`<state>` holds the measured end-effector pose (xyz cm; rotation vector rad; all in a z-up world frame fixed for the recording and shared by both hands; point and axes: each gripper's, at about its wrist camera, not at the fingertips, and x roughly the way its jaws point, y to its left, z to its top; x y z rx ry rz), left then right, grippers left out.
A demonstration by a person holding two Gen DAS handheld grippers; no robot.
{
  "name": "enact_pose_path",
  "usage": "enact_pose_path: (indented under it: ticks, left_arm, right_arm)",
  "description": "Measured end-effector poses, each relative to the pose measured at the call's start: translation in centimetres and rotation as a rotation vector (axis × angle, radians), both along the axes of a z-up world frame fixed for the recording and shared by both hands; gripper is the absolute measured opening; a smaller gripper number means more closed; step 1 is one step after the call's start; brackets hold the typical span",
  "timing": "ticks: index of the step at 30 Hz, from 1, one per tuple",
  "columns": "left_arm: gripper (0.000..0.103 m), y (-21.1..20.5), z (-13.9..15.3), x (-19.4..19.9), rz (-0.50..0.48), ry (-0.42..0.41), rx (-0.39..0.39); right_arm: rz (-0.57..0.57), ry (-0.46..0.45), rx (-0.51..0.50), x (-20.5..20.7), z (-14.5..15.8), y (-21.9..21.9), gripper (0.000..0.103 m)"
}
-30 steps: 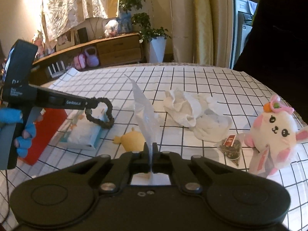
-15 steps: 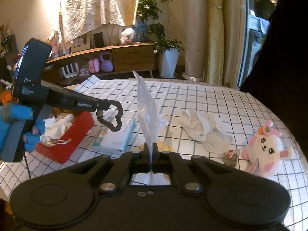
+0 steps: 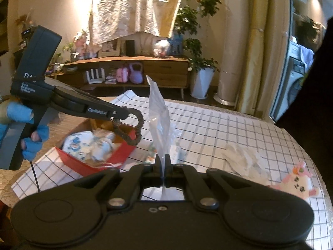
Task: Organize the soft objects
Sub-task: 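Carry the scrunchie to the tin with the left tool while the right tool carries the plastic bag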
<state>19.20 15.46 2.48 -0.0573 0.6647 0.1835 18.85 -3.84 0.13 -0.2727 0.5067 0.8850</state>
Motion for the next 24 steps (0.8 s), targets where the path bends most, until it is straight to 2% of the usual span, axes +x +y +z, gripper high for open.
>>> enact_pose_path:
  ticks: [11, 19, 24]
  left_arm:
    - [0.009, 5.3, 0.1, -4.1, 0.053, 0.003, -0.012]
    - [0.009, 9.6, -2.4, -5.5, 0.112, 0.029, -0.053]
    - [0.009, 11.6, -4.8, -5.5, 0.129, 0.054, -0.069]
  right_arm:
    - [0.099, -0.02, -0.06, -2.4, 0.3, 7.8, 0.0]
    - [0.144, -0.01, -0.116, -1.8, -0.7, 14.4, 0.0]
    - [0.149, -0.051, -0.2, -1.1, -2.8, 18.6, 0.0]
